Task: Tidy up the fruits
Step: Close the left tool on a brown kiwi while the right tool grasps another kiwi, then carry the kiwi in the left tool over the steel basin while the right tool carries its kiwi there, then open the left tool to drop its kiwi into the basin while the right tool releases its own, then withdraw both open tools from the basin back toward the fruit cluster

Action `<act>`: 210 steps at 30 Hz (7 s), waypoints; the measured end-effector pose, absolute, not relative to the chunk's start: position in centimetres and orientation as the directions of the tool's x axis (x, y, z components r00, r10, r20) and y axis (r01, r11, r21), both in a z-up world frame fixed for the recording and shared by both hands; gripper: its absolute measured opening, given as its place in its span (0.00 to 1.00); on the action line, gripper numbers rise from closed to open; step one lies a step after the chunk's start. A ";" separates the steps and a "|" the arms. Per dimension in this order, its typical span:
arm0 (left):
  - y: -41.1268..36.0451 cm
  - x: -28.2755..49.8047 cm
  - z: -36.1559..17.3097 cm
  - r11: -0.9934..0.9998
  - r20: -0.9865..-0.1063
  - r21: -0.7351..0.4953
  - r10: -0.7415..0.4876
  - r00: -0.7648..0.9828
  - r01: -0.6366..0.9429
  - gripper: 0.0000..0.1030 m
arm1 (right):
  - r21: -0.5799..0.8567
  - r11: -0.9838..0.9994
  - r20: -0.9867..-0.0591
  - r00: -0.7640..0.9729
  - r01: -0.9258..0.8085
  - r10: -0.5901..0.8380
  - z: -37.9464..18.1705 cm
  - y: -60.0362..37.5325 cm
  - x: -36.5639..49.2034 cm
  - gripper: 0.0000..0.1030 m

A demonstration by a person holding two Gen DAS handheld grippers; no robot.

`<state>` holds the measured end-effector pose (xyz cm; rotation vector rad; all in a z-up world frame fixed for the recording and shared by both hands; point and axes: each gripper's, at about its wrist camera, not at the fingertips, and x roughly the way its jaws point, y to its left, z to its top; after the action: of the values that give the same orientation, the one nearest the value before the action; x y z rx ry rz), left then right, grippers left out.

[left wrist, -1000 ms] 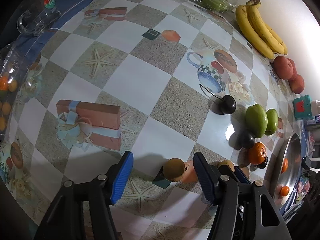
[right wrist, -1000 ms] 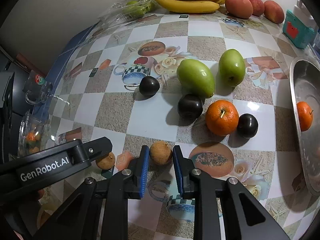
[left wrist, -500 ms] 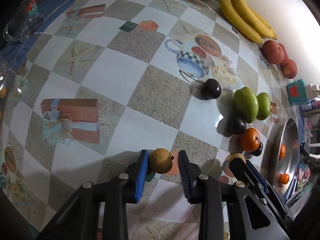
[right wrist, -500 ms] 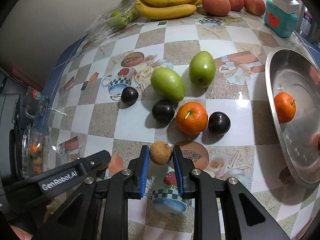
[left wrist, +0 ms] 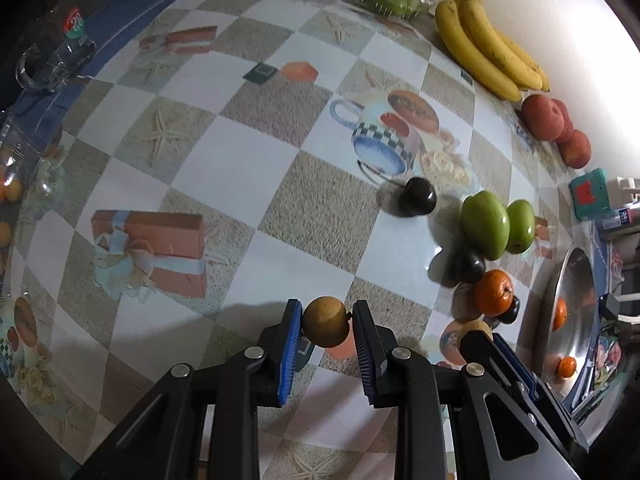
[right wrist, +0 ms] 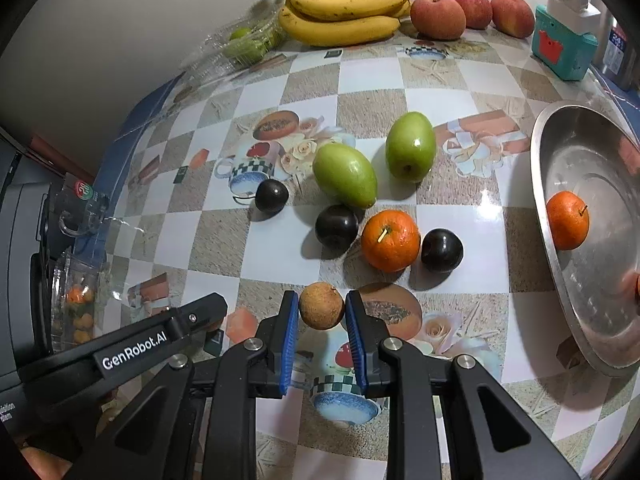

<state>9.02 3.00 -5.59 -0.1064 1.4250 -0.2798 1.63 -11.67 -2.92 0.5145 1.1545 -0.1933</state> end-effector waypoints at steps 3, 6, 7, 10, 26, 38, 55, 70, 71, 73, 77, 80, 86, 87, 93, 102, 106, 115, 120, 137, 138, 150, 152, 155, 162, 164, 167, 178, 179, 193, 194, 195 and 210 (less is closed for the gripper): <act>3.5 9.1 -5.1 0.959 -0.953 -0.253 -0.269 0.138 0.126 0.27 | 0.298 0.865 -0.901 0.417 0.405 0.115 -2.4 -11.9 1.4 0.24; 3.5 9.0 -4.4 0.959 -0.949 -0.251 -0.271 0.161 0.135 0.27 | 0.310 0.857 -0.892 0.438 0.412 0.112 -1.7 -12.4 1.0 0.24; 3.4 8.9 -4.2 0.958 -0.948 -0.250 -0.271 0.168 0.137 0.27 | 0.315 0.853 -0.888 0.448 0.416 0.109 -1.4 -12.7 0.8 0.24; 3.5 8.7 -3.6 0.958 -0.944 -0.250 -0.273 0.184 0.141 0.27 | 0.322 0.845 -0.879 0.466 0.427 0.100 -0.6 -13.3 0.4 0.24; -0.4 6.7 -1.5 0.930 -0.919 -0.263 -0.322 0.228 0.255 0.27 | 0.372 0.760 -0.858 0.510 0.533 0.062 0.8 -18.7 -2.5 0.24; -5.7 3.6 -1.1 0.883 -0.913 -0.236 -0.344 0.220 0.405 0.27 | 0.398 0.638 -0.854 0.519 0.659 -0.003 0.7 -25.1 -6.7 0.24; -14.5 -1.9 0.7 0.717 -0.862 -0.252 -0.471 0.186 0.650 0.27 | 0.397 0.450 -0.856 0.499 0.800 -0.134 0.9 -32.2 -13.5 0.24; -20.8 -3.2 -1.7 0.659 -0.882 -0.231 -0.452 0.131 0.715 0.27 | 0.383 0.425 -0.878 0.467 0.820 -0.109 -1.0 -33.2 -13.6 0.25; -20.9 -3.0 -1.9 0.662 -0.884 -0.230 -0.448 0.131 0.714 0.27 | 0.381 0.425 -0.880 0.463 0.821 -0.105 -1.2 -33.2 -13.5 0.25; -21.2 -2.9 -2.4 0.665 -0.889 -0.220 -0.437 0.134 0.713 0.27 | 0.373 0.428 -0.886 0.453 0.824 -0.101 -1.5 -33.2 -13.4 0.25; -21.4 -3.0 -3.3 0.663 -0.897 -0.210 -0.422 0.128 0.718 0.27 | 0.362 0.432 -0.895 0.438 0.826 -0.085 -2.2 -33.1 -12.9 0.25; -21.4 -2.9 -3.7 0.666 -0.901 -0.207 -0.416 0.125 0.717 0.27 | 0.351 0.433 -0.902 0.423 0.830 -0.081 -2.6 -33.0 -12.8 0.25; -21.5 -3.0 -4.2 0.663 -0.907 -0.212 -0.408 0.109 0.718 0.27 | 0.332 0.439 -0.915 0.398 0.835 -0.065 -3.4 -32.8 -12.6 0.25; -21.5 -3.0 -4.3 0.662 -0.907 -0.210 -0.406 0.110 0.719 0.27 | 0.327 0.443 -0.918 0.391 0.835 -0.061 -3.6 -32.7 -12.5 0.25; -21.5 -2.9 -4.6 0.666 -0.909 -0.201 -0.400 0.116 0.719 0.28 | 0.306 0.450 -0.929 0.366 0.839 -0.052 -4.2 -32.5 -12.1 0.25; -21.6 -2.9 -4.5 0.668 -0.909 -0.207 -0.402 0.112 0.715 0.33 | 0.287 0.440 -0.936 0.347 0.851 -0.061 -4.1 -32.6 -12.1 0.25; -21.5 -2.9 -4.2 0.666 -0.905 -0.213 -0.410 0.112 0.715 0.37 | 0.294 0.434 -0.932 0.356 0.852 -0.068 -3.7 -32.6 -12.4 0.25; -20.9 -2.5 -2.8 0.670 -0.894 -0.232 -0.433 0.118 0.705 0.37 | 0.311 0.441 -0.914 0.392 0.842 -0.104 -1.8 -32.6 -12.8 0.25; -19.4 -1.0 -2.4 0.718 -0.900 -0.222 -0.412 0.145 0.660 0.44 | 0.313 0.438 -0.914 0.392 0.842 -0.100 -1.8 -32.5 -13.0 0.25; -10.6 4.3 -2.3 0.919 -0.952 -0.117 -0.211 0.221 0.376 0.74 | 0.296 0.511 -0.914 0.395 0.807 -0.094 -1.4 -30.7 -11.3 0.25; -10.2 4.6 -2.3 0.925 -0.953 -0.114 -0.204 0.223 0.363 0.75 | 0.290 0.521 -0.913 0.395 0.802 -0.099 -1.3 -30.5 -11.2 0.26; -8.6 5.1 -3.5 0.943 -0.965 -0.129 -0.191 0.182 0.307 1.00 | 0.204 0.601 -0.924 0.355 0.773 -0.143 -1.1 -28.9 -9.6 0.79; -8.8 5.1 -3.8 0.943 -0.968 -0.124 -0.184 0.173 0.308 1.00 | 0.191 0.604 -0.926 0.346 0.773 -0.149 -1.2 -28.9 -9.5 0.85; -8.9 5.0 -4.0 0.942 -0.971 -0.119 -0.177 0.164 0.313 1.00 | 0.174 0.610 -0.930 0.332 0.773 -0.156 -1.3 -28.8 -9.4 0.85; -9.0 4.9 -4.3 0.942 -0.972 -0.112 -0.170 0.161 0.316 1.00 | 0.154 0.609 -0.932 0.318 0.778 -0.171 -1.5 -29.0 -9.6 0.95; -8.9 5.0 -4.2 0.943 -0.972 -0.113 -0.170 0.164 0.312 1.00 | 0.152 0.609 -0.930 0.322 0.779 -0.180 -1.3 -28.9 -9.7 0.97; -8.6 5.1 -4.2 0.945 -0.971 -0.112 -0.170 0.168 0.307 1.00 | 0.134 0.610 -0.931 0.310 0.781 -0.193 -1.2 -28.9 -9.7 0.97; -8.1 5.8 -2.3 0.928 -0.953 -0.003 -0.116 0.281 0.371 1.00 | 0.117 0.633 -0.921 0.323 0.765 -0.220 -0.6 -27.9 -9.1 0.97; -7.9 5.9 -2.2 0.927 -0.951 0.007 -0.110 0.289 0.376 1.00 | 0.118 0.640 -0.920 0.326 0.759 -0.216 -0.6 -27.7 -8.9 0.97; -2.3 9.6 -1.4 0.961 -0.942 0.052 -0.044 0.333 0.272 1.00 | 0.123 0.741 -0.928 0.342 0.660 -0.150 -1.3 -23.6 -6.1 0.97; -1.9 9.8 -1.3 0.963 -0.941 0.053 -0.040 0.335 0.263 1.00 | 0.116 0.751 -0.928 0.341 0.650 -0.152 -1.3 -23.2 -5.8 0.97; -1.5 10.0 -1.3 0.965 -0.941 0.055 -0.036 0.338 0.255 1.00 | 0.111 0.758 -0.927 0.342 0.642 -0.153 -1.3 -22.9 -5.6 0.97; 2.4 12.0 -1.2 0.981 -0.946 -0.037 -0.096 0.311 0.188 1.00 | 0.148 0.834 -0.922 0.379 0.531 -0.078 -1.3 -18.0 -2.0 0.97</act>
<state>12.00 2.35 -1.23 0.0854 1.2409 -0.1875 -1.98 -18.04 -1.27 0.4640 1.1231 -0.4073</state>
